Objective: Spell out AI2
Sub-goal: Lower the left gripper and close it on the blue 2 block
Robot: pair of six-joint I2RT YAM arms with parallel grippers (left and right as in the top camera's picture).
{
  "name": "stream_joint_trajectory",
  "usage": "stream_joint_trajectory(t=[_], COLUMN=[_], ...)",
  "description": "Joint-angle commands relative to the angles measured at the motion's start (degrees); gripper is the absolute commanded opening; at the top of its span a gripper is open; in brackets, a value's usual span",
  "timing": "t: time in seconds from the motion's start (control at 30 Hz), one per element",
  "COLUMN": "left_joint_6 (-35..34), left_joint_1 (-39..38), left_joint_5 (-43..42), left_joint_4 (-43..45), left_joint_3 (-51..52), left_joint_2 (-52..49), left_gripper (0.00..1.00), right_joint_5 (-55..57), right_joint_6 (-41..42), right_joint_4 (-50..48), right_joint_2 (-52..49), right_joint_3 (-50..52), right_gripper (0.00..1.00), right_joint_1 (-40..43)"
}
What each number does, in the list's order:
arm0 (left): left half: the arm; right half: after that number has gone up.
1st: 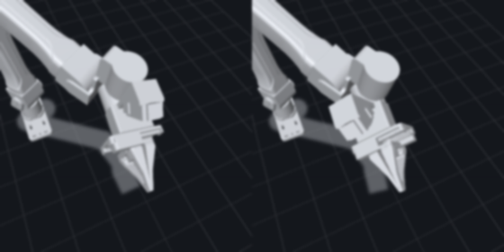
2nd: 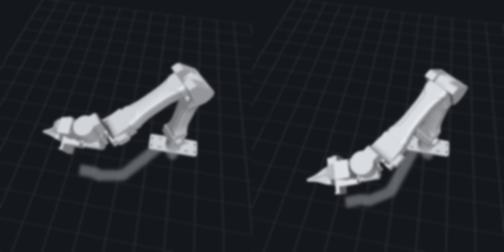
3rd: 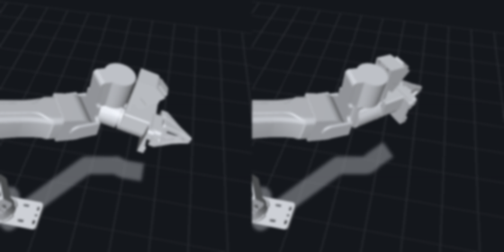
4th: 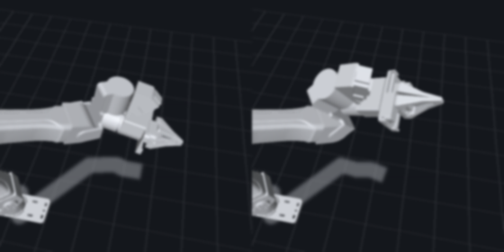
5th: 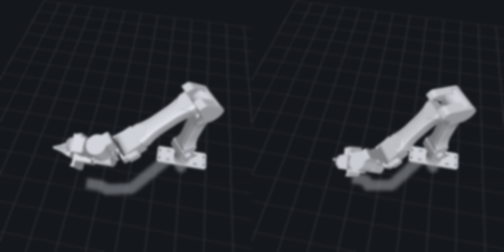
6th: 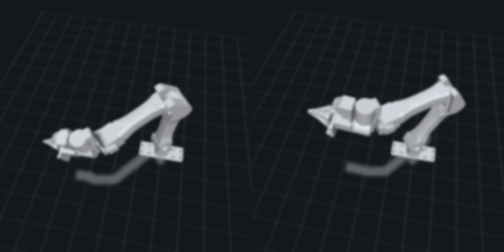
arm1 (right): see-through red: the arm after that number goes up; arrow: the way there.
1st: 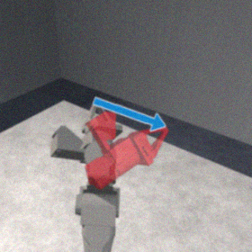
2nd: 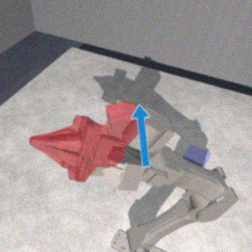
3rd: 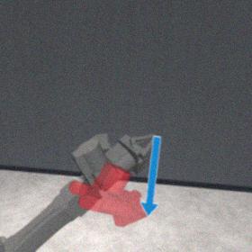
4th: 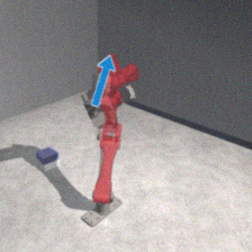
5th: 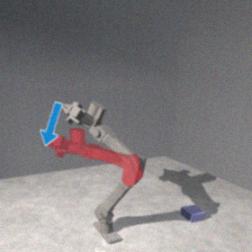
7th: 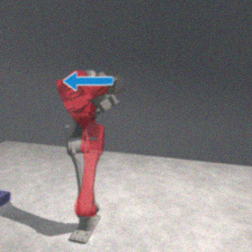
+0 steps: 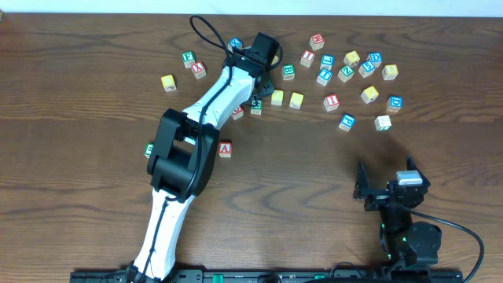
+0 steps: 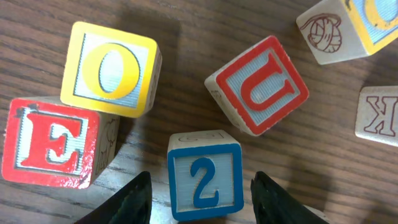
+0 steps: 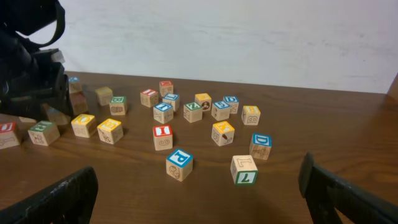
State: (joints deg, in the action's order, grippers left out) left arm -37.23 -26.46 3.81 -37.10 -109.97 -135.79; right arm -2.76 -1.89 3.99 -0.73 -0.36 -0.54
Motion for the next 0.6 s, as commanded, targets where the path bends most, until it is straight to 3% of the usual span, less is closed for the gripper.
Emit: stream_joint_trajectory(t=[0.0,0.57], left_joint_6=[0.76,1.60], left_joint_1=[-0.02,0.02], left_joint_5=[2.01,2.51], left_joint_4=[0.15,1.44], left_joint_3=[-1.31,-1.33], left_joint_2=[-0.96,-0.96], left_gripper=[0.50,0.50], right_joint_5=[0.26,0.26], right_joint_6=[0.59,0.59], right_joint_4=[0.26,0.26], right_joint_2=[0.24,0.24], right_joint_3=[0.04,0.04], right_gripper=[0.99,0.99], right_joint_1=[0.55,0.55])
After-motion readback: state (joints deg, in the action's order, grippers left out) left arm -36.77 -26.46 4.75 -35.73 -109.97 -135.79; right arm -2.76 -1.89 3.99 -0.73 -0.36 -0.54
